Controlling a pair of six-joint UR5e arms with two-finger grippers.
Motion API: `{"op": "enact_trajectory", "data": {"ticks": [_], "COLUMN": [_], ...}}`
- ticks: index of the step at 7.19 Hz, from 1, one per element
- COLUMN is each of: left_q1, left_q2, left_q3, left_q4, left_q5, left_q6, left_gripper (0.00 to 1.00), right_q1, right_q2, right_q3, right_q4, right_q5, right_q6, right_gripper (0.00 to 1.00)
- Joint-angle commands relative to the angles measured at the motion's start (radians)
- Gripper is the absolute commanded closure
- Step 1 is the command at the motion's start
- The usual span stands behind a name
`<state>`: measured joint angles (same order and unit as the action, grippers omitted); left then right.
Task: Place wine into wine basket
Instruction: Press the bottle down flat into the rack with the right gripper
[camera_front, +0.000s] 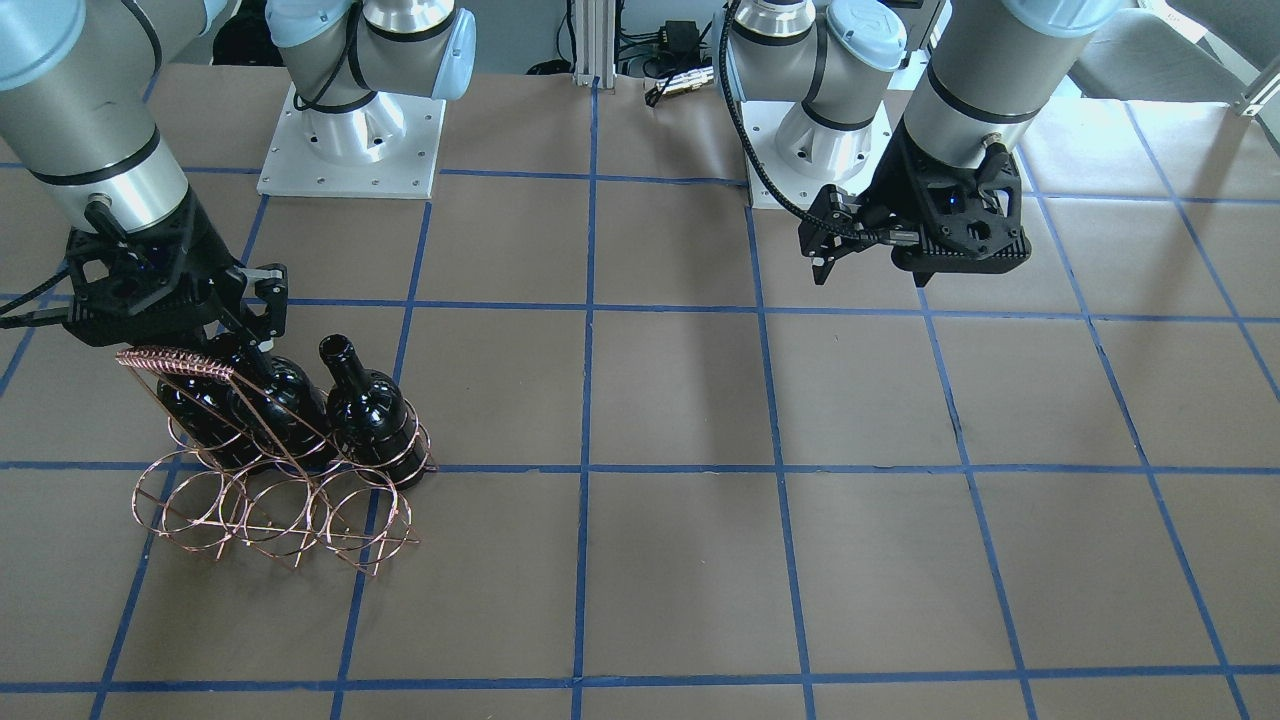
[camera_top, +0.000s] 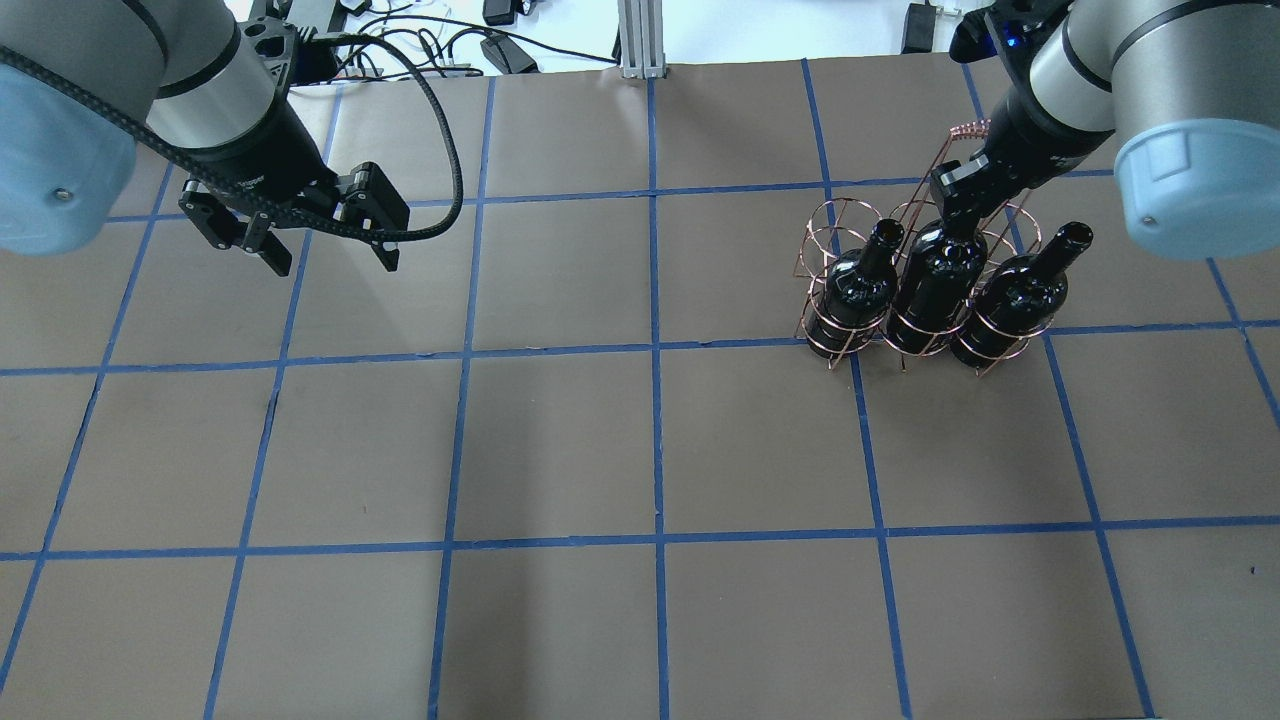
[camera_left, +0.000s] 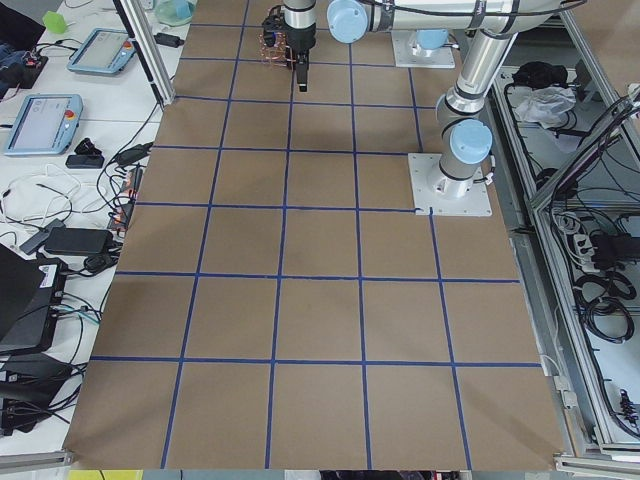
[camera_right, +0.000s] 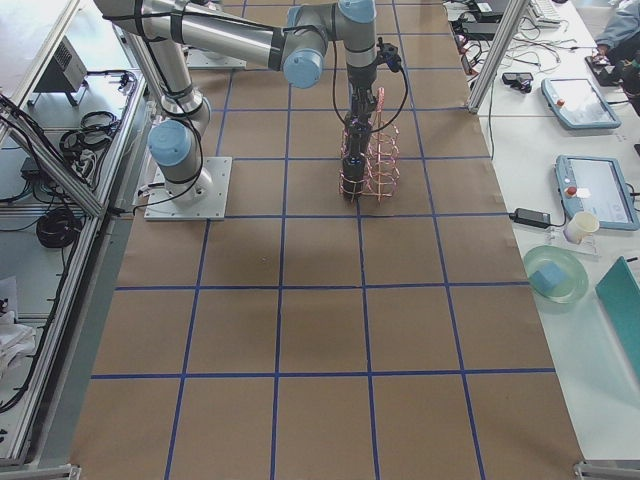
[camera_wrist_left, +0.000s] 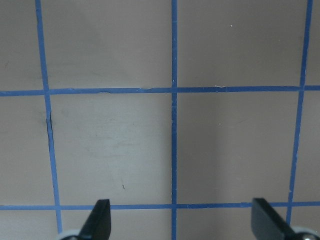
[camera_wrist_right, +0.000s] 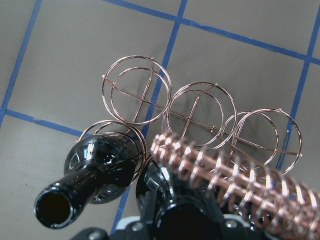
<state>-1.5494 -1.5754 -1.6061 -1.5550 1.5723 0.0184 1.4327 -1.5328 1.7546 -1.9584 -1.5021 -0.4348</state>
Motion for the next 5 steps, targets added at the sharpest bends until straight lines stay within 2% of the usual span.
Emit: {"op": "enact_trajectory", "data": {"ticks": [1,4,5], "left_q1": [0.0,0.0,0.002], "left_q2": [-0.002,0.0,0.0], "left_q3": [0.0,-0.002,0.0], "left_q4": [0.0,0.0,0.0], "left_q5": [0.0,0.002,0.002], "left_q6": [0.0,0.0,0.0], "left_gripper": [0.0,0.0,0.0], "right_q1": [0.0,0.0,0.0], "right_q2": [0.003,0.005,0.006], "right_q3": [0.012,0.035,0.036], "right_q4": [-0.002,-0.022,-0.022], "right_q5": [-0.003,-0.009,-0.013], "right_q6": [-0.001,-0.001,0.001], "right_gripper": [1.0,0.99,0.75]}}
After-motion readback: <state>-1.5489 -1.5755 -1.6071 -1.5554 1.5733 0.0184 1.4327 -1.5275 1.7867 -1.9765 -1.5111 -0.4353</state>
